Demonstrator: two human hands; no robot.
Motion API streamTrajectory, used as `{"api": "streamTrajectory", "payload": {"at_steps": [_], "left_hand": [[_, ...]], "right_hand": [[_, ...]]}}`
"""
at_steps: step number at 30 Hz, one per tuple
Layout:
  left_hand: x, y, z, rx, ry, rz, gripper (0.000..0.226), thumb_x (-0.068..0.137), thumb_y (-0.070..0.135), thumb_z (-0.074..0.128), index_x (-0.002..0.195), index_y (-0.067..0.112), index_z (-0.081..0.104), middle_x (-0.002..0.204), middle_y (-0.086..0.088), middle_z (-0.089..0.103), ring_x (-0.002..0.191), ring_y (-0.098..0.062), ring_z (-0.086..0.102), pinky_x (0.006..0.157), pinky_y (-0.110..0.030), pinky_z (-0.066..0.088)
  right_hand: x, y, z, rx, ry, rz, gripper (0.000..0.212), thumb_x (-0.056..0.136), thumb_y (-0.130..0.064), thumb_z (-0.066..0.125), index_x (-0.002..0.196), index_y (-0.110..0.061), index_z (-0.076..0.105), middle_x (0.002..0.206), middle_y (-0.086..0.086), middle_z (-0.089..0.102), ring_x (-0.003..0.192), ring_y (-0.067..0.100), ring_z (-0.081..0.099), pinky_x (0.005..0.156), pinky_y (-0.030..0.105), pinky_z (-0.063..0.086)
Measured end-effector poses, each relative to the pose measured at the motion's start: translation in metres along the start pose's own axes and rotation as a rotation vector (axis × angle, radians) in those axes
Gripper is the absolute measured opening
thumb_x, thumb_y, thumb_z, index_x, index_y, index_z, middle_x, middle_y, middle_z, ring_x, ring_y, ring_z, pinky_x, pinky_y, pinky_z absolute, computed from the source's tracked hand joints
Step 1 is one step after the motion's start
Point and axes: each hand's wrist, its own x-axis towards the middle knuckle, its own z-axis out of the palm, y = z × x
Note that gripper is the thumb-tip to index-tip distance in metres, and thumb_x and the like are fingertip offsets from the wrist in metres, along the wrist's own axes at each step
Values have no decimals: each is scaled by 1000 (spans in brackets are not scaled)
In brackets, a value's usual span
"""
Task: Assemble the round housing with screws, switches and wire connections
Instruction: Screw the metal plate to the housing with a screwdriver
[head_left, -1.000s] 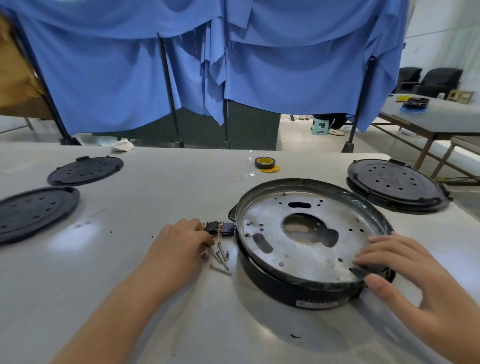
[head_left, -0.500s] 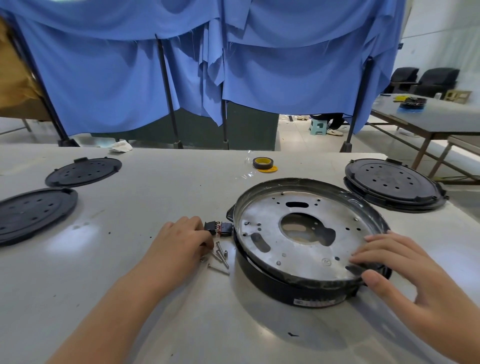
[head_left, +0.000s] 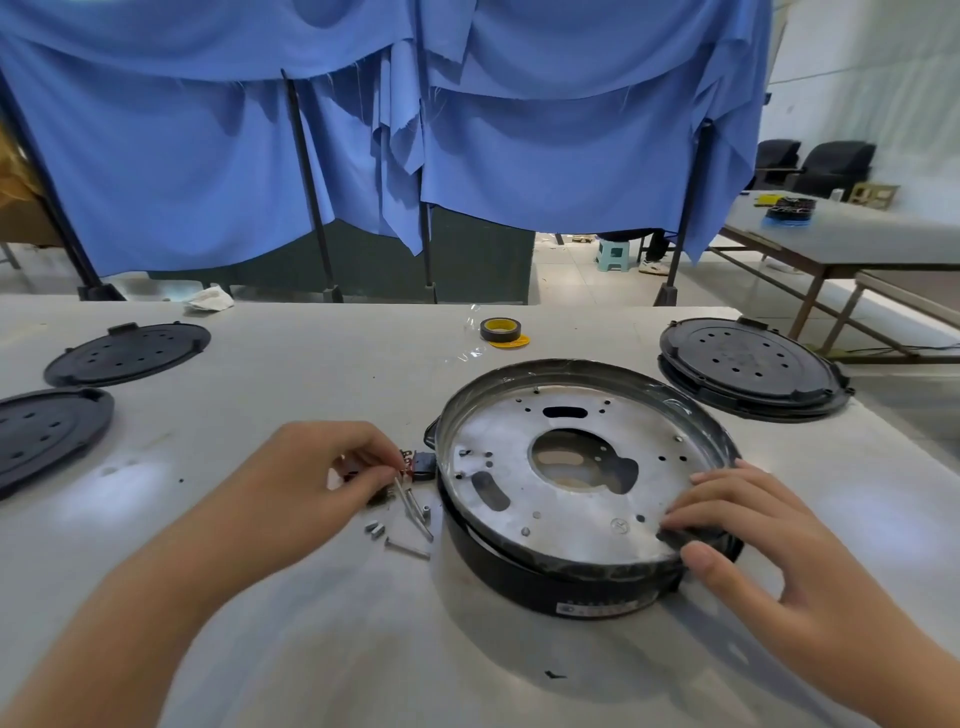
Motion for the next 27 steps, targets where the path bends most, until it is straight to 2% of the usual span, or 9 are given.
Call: {"api": "streamTrajectory", "payload": {"at_steps": [4, 7, 10, 13, 17, 21, 27], "left_hand": [[3, 38, -21, -96, 44, 92, 17, 76, 27, 76, 83, 42, 72, 76, 25, 71, 80, 3, 66, 72, -2, 43], [10, 70, -17, -238, -67, 187, 13, 75, 41, 72, 88, 43, 73, 80, 21, 73, 77, 0, 69, 74, -9, 48], [24, 96, 5, -351, -225, 229, 14, 82, 27, 73, 91, 37, 77, 84, 18, 74, 83, -5, 71, 74, -14, 52], [39, 113, 31, -308, -309, 234, 17, 85, 15, 72, 90, 30, 78, 85, 18, 74, 83, 4, 68, 74, -7, 48], [51, 122, 51, -275, -406, 235, 13, 86, 13, 71, 91, 23, 78, 83, 12, 75, 79, 7, 66, 74, -4, 45], [54, 119, 58, -274, -443, 234, 13, 86, 15, 71, 91, 24, 78, 86, 15, 75, 83, 7, 66, 77, -5, 46], [58, 114, 62, -295, -467, 226, 15, 85, 14, 71, 89, 27, 77, 85, 18, 74, 84, 8, 65, 78, -5, 46]], "right_hand": [[-1, -1, 0, 15, -22, 13, 23, 87, -52, 50, 91, -37, 67, 97, -23, 61, 111, 10, 55, 106, 27, 29], [-3, -2, 0, 29, -24, 18, 20, 85, -51, 54, 89, -37, 67, 96, -23, 61, 110, 8, 55, 109, 33, 28], [-3, -1, 0, 39, -19, 24, 16, 81, -49, 59, 88, -36, 66, 95, -23, 61, 110, 8, 56, 110, 35, 28], [-2, 0, 1, 54, -19, 16, 12, 77, -44, 66, 84, -35, 67, 93, -21, 62, 109, 8, 56, 112, 35, 27], [-1, 3, 2, 82, -13, 14, 9, 75, -39, 68, 80, -32, 66, 93, -20, 63, 114, 5, 54, 112, 29, 26], [-1, 6, 1, 101, -12, 15, 14, 75, -40, 67, 78, -27, 64, 93, -20, 62, 115, 5, 54, 110, 20, 25], [-2, 9, -1, 68, -27, 7, 13, 74, -31, 74, 78, -29, 62, 95, -18, 61, 118, 9, 53, 111, 23, 25]]}}
